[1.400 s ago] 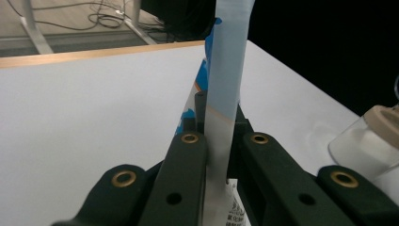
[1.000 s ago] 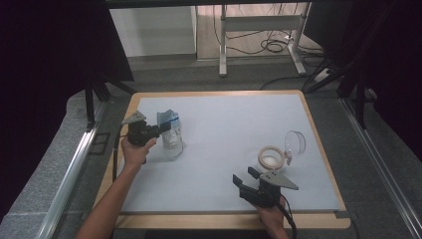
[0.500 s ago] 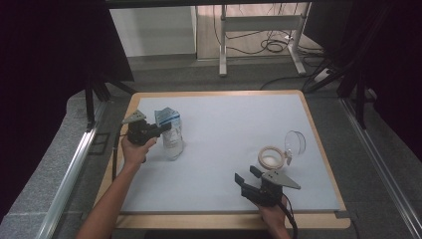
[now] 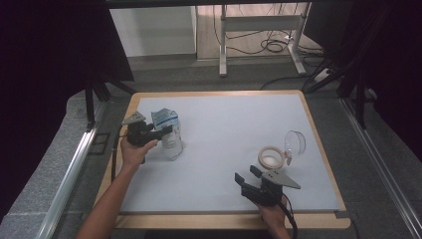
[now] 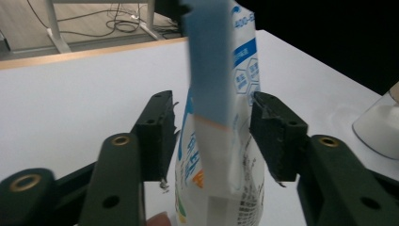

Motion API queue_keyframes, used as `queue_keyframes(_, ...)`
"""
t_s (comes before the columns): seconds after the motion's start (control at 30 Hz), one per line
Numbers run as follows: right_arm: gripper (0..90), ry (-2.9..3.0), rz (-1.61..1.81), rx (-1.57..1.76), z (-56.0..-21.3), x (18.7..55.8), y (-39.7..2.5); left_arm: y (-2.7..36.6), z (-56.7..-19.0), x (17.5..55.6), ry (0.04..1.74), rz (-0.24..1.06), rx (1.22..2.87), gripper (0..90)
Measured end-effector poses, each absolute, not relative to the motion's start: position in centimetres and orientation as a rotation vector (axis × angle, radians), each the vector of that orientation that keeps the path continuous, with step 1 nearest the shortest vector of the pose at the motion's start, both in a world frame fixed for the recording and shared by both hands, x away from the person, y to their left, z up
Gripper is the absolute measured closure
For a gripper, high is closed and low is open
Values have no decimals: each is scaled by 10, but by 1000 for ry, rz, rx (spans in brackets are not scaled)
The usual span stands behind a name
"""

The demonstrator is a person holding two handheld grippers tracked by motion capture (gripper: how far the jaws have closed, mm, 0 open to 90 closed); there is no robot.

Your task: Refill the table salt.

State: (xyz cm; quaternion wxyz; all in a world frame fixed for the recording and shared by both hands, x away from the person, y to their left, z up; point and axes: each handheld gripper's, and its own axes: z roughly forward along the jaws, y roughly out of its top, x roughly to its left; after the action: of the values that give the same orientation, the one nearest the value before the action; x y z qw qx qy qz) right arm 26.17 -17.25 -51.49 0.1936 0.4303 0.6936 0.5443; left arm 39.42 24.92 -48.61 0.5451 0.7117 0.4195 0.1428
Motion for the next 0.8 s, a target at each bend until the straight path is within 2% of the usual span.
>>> queue_keyframes(0.23, 336, 1939, 1530, 1198, -513, 261, -174, 249, -488, 380, 991, 398, 1728, 407)
queue_keyframes(0.37, 335, 1941, 1533, 1202, -511, 262, -176, 252, -492, 367, 988, 387, 1735, 375)
queue_keyframes(0.8, 336, 1935, 1536, 1206, -510, 261, -178, 257, -500, 362, 1006, 378, 1736, 341)
